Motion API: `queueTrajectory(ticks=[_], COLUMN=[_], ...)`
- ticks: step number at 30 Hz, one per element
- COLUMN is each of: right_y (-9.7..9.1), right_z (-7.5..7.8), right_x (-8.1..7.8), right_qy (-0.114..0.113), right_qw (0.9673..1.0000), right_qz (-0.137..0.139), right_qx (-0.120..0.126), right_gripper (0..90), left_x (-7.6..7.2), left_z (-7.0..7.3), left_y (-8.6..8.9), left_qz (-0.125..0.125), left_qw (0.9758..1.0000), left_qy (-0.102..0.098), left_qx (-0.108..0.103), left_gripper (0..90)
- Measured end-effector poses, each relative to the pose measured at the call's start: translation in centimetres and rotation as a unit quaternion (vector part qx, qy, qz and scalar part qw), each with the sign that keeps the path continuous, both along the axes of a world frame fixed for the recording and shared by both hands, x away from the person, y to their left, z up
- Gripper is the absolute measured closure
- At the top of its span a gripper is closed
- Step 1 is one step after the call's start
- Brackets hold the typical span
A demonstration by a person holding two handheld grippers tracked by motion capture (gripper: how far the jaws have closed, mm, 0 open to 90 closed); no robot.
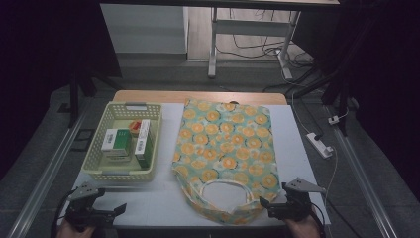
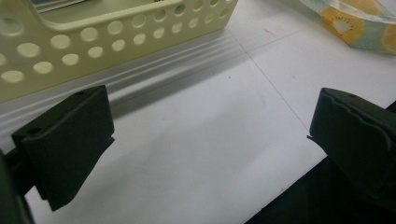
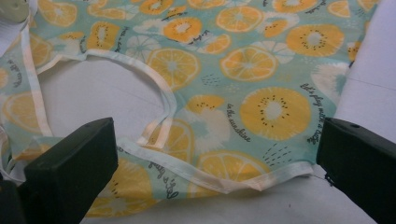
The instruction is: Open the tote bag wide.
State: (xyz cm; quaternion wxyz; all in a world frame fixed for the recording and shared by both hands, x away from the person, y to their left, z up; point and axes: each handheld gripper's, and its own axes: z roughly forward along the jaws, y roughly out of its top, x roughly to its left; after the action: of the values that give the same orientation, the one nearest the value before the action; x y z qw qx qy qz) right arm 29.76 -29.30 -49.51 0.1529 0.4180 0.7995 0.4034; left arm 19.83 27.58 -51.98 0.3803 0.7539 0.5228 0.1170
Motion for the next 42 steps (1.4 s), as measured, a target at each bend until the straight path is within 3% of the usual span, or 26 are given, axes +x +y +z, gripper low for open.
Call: queueTrajectory(ticks=[15, 22, 28, 32, 42], right_y=[0.3, 0.6, 0.8, 1.5, 3.6], right_z=[-0.1, -0.1, 0.1, 0.7, 1.2], right_x=[0.2, 0.2, 0.1, 0.0, -0.2], right_qy=[0.002, -0.001, 0.008, 0.008, 0.033], right_qw=[0.9999, 0.9997, 0.9996, 0.9992, 0.9962], right_qz=[0.009, 0.015, 0.019, 0.025, 0.073], right_qx=[-0.010, -0.018, -0.021, -0.029, -0.035], right_gripper=[0.0, 0.0, 0.0, 0.0, 0.0], left_x=[-0.2, -0.3, -0.4, -0.4, -0.3], left_z=[0.0, 0.0, 0.0, 0.0, 0.0], left_y=[-0.2, -0.2, 0.4, 0.4, 0.4], left_qz=[-0.003, -0.004, -0.003, -0.004, -0.006], left_qw=[0.9999, 1.0000, 0.9998, 0.9998, 0.9998], left_qy=[0.001, -0.001, -0.005, -0.005, -0.003], left_qx=[0.012, 0.007, -0.018, -0.019, -0.018], left_gripper=[0.3, 0.3, 0.4, 0.4, 0.4])
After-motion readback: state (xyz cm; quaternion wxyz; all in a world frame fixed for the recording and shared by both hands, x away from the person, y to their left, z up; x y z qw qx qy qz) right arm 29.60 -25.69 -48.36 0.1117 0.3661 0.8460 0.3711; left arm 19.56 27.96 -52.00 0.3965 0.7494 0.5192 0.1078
